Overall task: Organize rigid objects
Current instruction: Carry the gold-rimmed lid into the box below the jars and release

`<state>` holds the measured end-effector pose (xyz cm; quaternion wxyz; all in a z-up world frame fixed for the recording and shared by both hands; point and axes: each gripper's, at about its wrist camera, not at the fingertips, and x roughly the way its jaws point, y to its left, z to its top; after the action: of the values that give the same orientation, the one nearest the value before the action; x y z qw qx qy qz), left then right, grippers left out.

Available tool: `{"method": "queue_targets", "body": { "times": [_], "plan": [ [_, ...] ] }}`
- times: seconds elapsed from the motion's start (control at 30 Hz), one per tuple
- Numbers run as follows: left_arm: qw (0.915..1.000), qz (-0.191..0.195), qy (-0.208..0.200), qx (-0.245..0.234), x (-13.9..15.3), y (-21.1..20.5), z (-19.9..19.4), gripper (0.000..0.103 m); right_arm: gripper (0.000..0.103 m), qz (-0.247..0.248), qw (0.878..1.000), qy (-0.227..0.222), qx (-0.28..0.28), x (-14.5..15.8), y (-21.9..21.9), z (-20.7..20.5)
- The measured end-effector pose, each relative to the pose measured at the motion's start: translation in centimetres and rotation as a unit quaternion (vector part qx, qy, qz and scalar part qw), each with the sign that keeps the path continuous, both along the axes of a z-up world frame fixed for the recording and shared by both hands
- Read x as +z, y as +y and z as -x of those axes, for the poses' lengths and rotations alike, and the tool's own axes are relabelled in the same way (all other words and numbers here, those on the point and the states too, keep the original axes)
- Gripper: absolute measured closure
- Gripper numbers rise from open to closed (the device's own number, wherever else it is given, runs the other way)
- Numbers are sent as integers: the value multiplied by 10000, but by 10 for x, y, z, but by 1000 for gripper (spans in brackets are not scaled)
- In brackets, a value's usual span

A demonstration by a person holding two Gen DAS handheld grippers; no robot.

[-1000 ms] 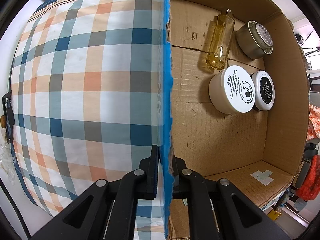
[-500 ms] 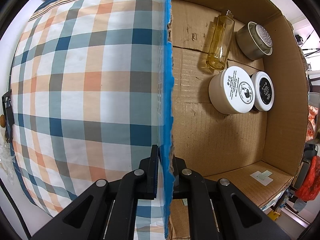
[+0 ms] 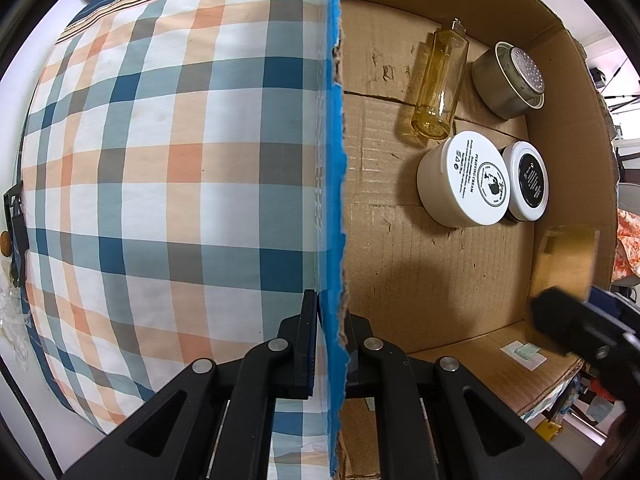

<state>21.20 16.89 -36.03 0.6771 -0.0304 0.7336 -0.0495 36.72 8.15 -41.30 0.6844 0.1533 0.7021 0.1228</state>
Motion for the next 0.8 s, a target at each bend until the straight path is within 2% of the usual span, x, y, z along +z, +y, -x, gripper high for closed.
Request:
{"method": "queue_targets", "body": {
  "times": [0.57, 0.6, 0.7, 0.8],
  "plan": [
    [10000, 1, 5, 6, 1, -1, 0, 98, 32, -111, 9991, 377, 140, -32, 28, -7],
    [10000, 1, 3, 4, 0, -1, 0, 98, 31, -136, 9989, 417, 187, -34, 30, -8],
    [10000, 1, 15, 5, 0, -2, 0, 98, 9, -226, 9987, 432, 163, -37, 31, -10],
    [10000, 1, 12, 2, 0, -3, 2, 98, 5, -208, 9987, 450, 153, -38, 31, -12]
  ]
}}
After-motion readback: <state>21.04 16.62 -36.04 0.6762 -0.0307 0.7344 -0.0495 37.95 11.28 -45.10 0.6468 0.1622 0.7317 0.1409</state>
